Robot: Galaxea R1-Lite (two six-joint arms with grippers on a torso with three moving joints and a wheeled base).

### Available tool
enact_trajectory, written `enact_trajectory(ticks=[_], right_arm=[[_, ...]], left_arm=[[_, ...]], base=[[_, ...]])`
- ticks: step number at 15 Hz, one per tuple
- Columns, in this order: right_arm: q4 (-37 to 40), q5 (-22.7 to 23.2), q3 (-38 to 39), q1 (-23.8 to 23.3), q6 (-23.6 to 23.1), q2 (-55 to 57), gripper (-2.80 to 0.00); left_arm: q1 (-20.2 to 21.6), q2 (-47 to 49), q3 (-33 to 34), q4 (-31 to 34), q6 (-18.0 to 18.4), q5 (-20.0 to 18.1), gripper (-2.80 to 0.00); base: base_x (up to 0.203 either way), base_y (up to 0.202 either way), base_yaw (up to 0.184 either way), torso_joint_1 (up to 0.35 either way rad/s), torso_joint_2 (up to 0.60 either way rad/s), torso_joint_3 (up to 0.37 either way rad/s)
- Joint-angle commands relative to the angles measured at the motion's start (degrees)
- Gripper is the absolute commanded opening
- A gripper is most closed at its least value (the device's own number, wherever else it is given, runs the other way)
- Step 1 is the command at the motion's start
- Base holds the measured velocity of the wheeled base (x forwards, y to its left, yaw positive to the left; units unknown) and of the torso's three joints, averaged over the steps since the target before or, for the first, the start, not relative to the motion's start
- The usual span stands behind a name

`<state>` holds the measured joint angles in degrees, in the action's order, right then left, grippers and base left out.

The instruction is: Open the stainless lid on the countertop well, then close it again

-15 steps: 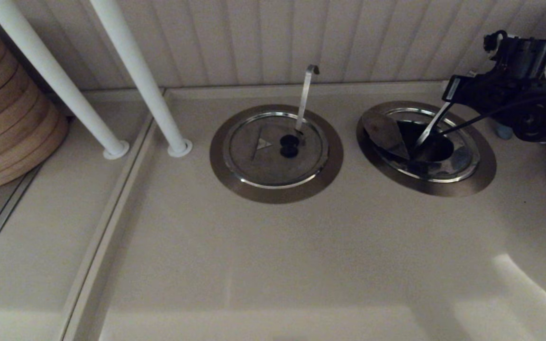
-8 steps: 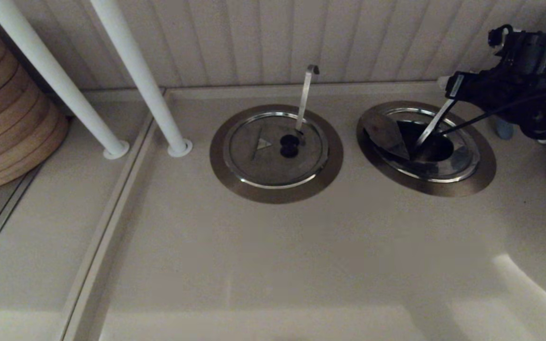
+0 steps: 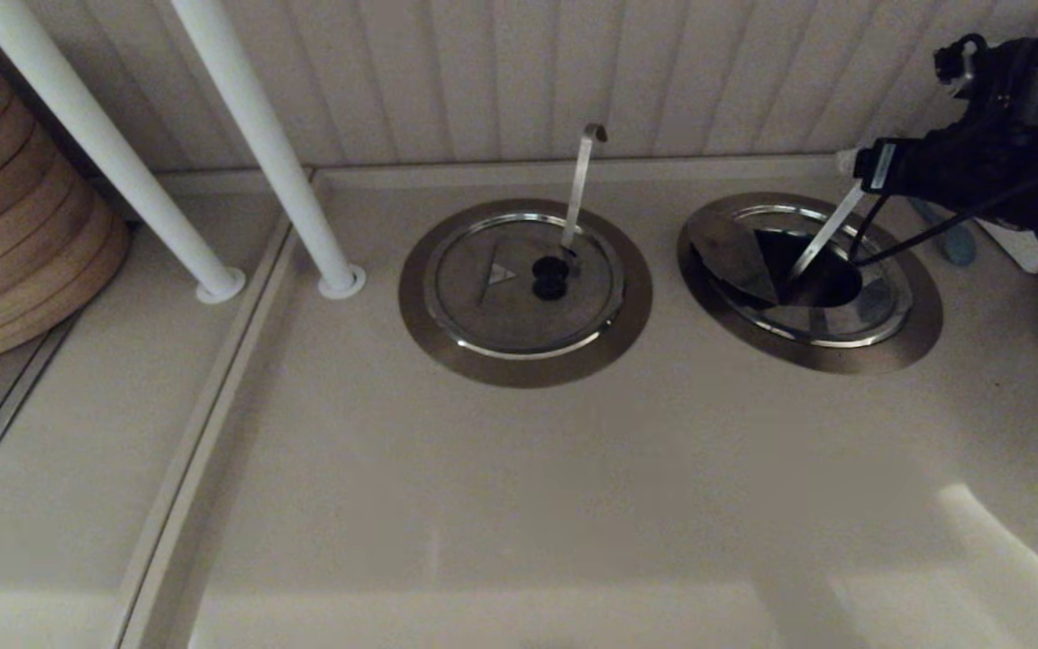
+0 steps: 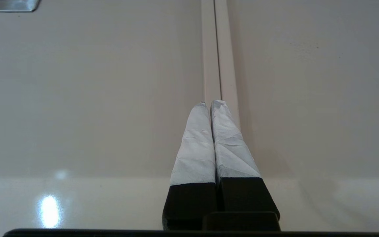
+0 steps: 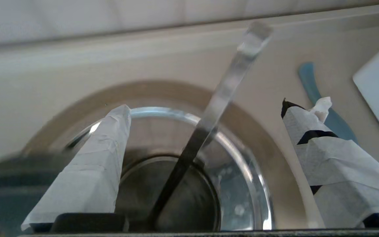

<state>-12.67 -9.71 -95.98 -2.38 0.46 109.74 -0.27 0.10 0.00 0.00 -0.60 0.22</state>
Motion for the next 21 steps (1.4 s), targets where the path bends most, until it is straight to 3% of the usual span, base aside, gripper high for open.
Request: enact_trajectory(ticks=[1,4,13,15,17,21], right_arm=[[0.0,1.3,2.1,0.4,-0.5,-2.1,0.0],[2.5,7.9,4.4,0.2,0.0,-4.9,0.0],[3.4,36.6,15.7,-1.4,9.4,-17.6,0.0],[3.6,38.1,15.9,-2.0,12.0,-18.0,0.0],[6.9,38.1,15.7,-1.9,11.7,-19.4,0.0],[16.7,36.1,19.6,-0.2,6.3,-30.2,0.0]], left_arm=[[0.0,0.0,0.0,0.0,0.0,0.0,-2.8],[0.0,0.0,0.0,-0.1,0.0,0.0,-2.8],[0.0,0.0,0.0,0.0,0.0,0.0,-2.8],[0.0,0.0,0.0,0.0,0.0,0.0,-2.8],[0.0,0.0,0.0,0.0,0.0,0.0,-2.8],[0.0,0.0,0.0,-0.1,0.0,0.0,-2.8]], base=[[0.0,0.0,0.0,0.0,0.0,0.0],[0.0,0.0,0.0,0.0,0.0,0.0],[0.0,0.0,0.0,0.0,0.0,0.0],[0.0,0.0,0.0,0.0,0.0,0.0],[0.0,0.0,0.0,0.0,0.0,0.0],[0.0,0.0,0.0,0.0,0.0,0.0]])
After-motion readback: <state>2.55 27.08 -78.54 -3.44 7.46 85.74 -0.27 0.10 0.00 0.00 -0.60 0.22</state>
